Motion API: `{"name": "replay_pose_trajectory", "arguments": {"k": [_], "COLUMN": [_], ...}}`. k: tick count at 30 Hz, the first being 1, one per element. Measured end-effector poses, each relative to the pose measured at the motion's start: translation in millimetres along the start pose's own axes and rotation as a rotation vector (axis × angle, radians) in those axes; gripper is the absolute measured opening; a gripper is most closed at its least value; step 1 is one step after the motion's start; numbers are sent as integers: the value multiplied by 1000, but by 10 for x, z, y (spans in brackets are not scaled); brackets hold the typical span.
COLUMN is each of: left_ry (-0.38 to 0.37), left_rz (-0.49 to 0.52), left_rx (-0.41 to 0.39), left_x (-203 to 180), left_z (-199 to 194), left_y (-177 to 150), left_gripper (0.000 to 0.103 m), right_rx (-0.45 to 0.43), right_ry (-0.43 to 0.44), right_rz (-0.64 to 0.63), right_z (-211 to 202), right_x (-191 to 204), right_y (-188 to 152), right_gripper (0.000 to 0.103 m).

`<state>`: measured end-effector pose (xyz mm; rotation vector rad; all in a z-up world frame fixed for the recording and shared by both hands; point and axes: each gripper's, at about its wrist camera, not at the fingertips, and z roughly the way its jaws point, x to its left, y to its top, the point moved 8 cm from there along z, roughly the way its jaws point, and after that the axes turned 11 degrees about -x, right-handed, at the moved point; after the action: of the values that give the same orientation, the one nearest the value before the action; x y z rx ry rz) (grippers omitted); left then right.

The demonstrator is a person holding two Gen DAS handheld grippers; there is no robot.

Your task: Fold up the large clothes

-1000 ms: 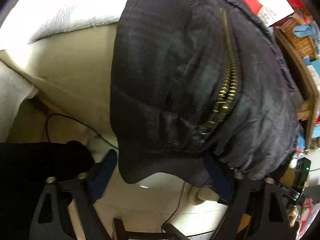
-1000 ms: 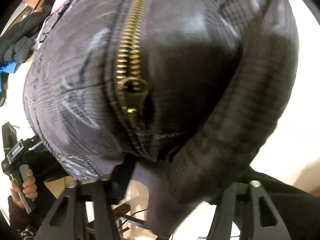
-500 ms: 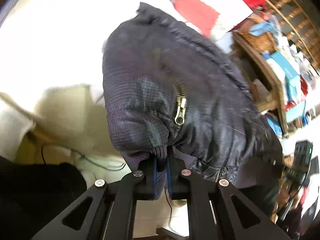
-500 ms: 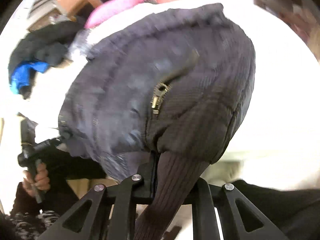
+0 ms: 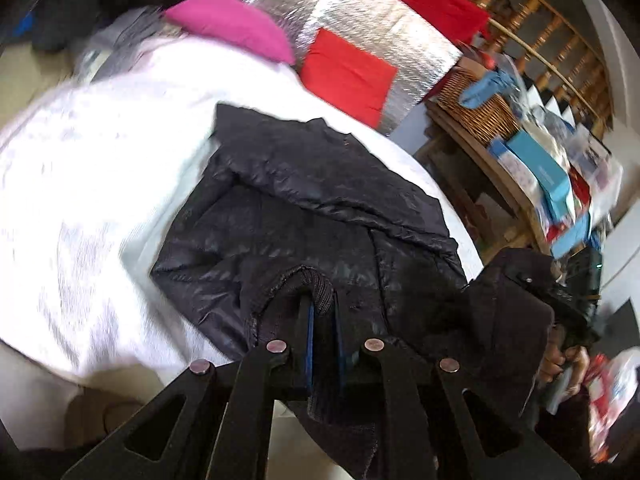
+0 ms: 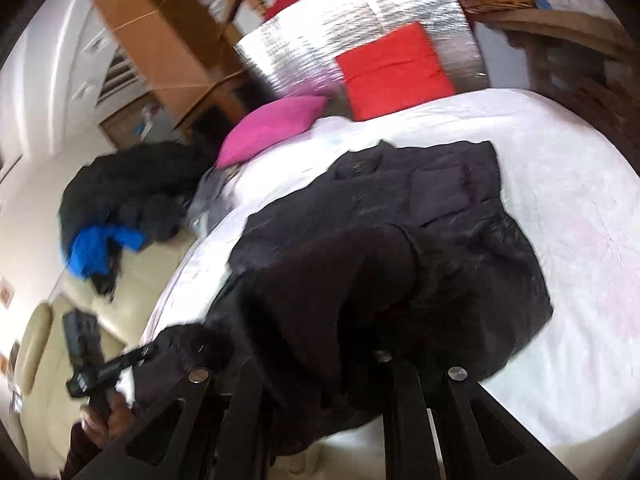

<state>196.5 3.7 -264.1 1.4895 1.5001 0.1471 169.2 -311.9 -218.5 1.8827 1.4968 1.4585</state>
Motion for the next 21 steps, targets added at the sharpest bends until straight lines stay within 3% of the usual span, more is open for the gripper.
{"name": "replay_pose_trajectory", "arguments": {"k": [3,5,6,8,10,13,16,19,21], "left_ry": [26,43,34,20,51,73,84,-33,-72], "left_rz": [-51,-90,-115,-162,-197,-283,-398,-543,-588], "left_rx": [38,73,87,99,110,149,250,330,322], "left_x": [182,253,264,274,341,514,678,628,596], "left_z": [2,-6,-24,-88,-157,-179,-71,-12,-60], "left_y": [-132,-225,-266,-330,-420,-572,-833,-1130,-1259], "left_gripper": [19,40,45,75,86,91,92,92,92], "right_rx": [19,26,28,35,48,60,62,58,58], "right_ry": [-32,-49,-58,-70,-71,-70,-57,-37,-43], "right_rz": [23,26,24,27,40,39,62,57,25], "right_z": [193,273,337,486,629,740,799,815,825], "right_x": [-166,-235,-266,-329,-395,-440,-484,-430,-386], "right_y": [12,-3,2,9,2,-34,-52,-35,-51], "right_gripper": [13,13,13,13,13,13,13,13,13]}}
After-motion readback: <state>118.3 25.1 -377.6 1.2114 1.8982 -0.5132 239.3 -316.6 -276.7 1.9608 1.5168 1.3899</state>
